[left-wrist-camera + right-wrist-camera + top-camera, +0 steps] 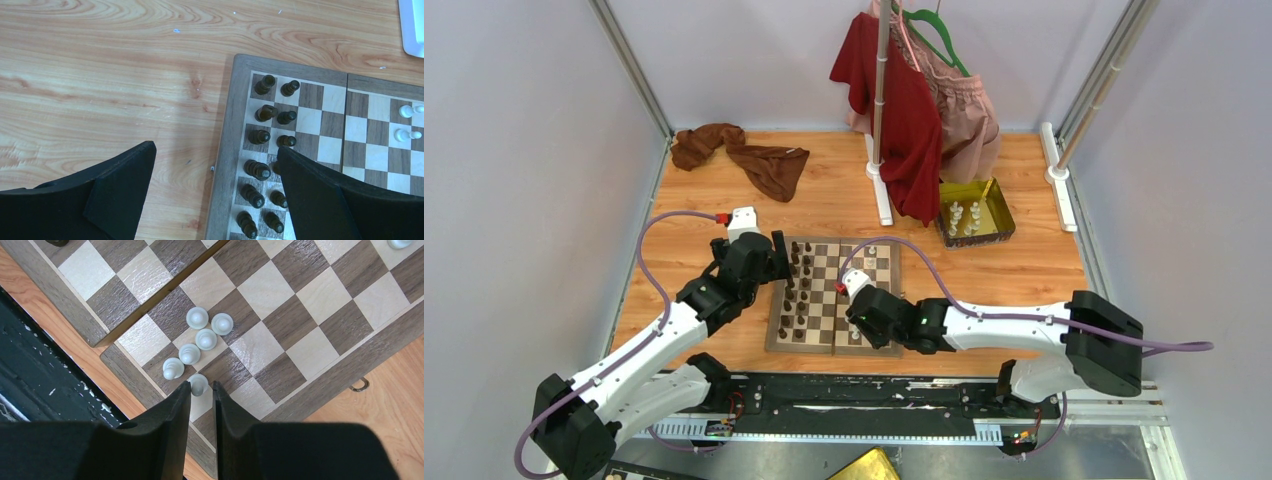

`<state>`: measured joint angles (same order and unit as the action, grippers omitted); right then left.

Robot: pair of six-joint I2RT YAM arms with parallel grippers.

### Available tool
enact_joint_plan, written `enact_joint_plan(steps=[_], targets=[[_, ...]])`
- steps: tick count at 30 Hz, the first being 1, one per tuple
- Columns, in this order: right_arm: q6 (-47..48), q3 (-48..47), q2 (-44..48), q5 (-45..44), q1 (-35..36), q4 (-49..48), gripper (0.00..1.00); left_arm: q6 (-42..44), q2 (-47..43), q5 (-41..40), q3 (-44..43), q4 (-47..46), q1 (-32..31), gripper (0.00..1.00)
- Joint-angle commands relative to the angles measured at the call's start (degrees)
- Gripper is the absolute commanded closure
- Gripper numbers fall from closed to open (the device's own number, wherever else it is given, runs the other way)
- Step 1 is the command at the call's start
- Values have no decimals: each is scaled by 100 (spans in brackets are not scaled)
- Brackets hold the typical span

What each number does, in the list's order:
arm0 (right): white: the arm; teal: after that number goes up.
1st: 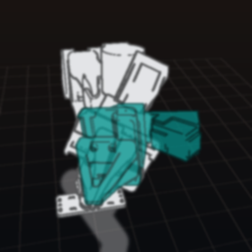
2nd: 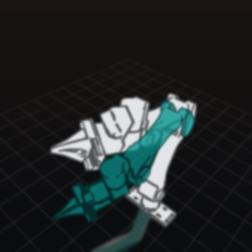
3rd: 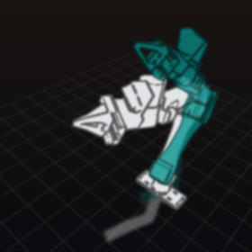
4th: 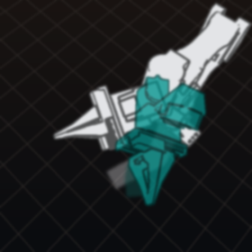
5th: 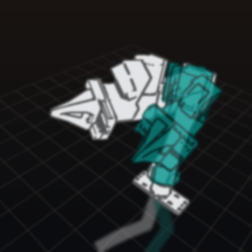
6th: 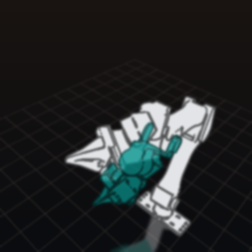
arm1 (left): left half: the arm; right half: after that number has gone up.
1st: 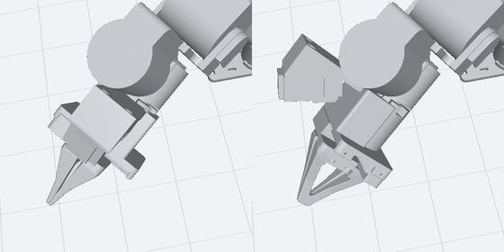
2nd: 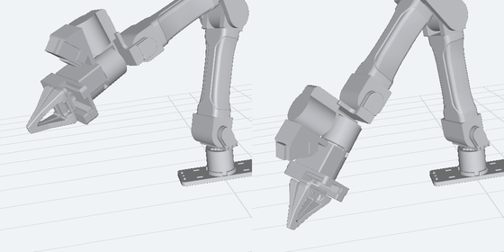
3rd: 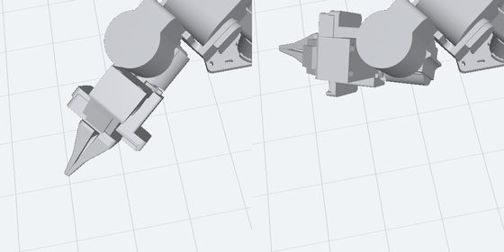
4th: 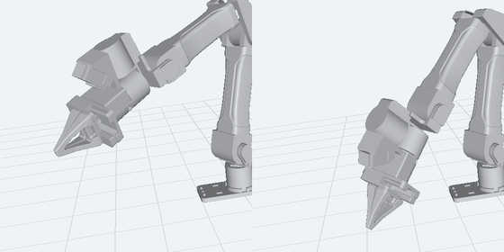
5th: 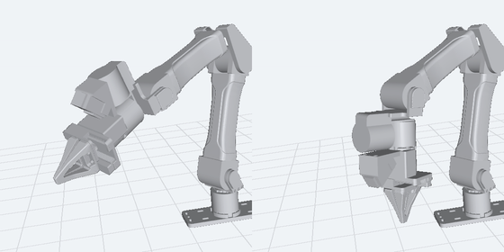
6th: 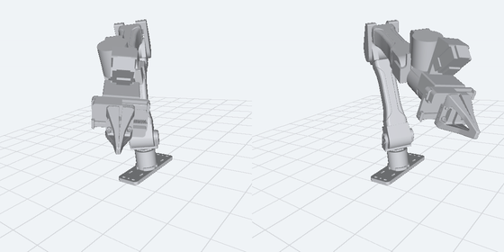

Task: Set up the chess pieces on the board
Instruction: Pick up the chess piece from the storage box, then place the chess piece on the chessboard.

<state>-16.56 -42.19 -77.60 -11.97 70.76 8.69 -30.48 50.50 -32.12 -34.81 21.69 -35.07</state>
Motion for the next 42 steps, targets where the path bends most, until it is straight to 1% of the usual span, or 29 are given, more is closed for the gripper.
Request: enact_joint_plan(steps=[1,4,10,16,22,26,34,38,42], targets=[[-35,1,-109,26,85,-60,75,-66,-70,-64,74,-65,-46,0],[-50,7,-123,37,86,-66,78,-70,-69,-63,94,-67,-44,0],[-40,-12,-83,-10,86,-13,92,-78,-75,-64,97,-67,-48,0],[-6,-92,44,-123,82,112,100,-88,-87,-64,104,-63,-49,0],[185,-340,130,-526,21,285,100,-88,-79,-53,96,-77,-47,0],[302,-507,111,-599,-346,267,100,-90,-89,-51,97,-75,-46,0],[506,-980,-381,-287,-1396,3,100,-62,-77,-56,80,-68,-52,0],[548,-1220,-769,-78,-1738,-113,100,-53,-97,-68,46,-43,-46,0],[563,-1404,-1063,83,-1921,-171,100,-45,-128,-83,28,-5,-44,0]])
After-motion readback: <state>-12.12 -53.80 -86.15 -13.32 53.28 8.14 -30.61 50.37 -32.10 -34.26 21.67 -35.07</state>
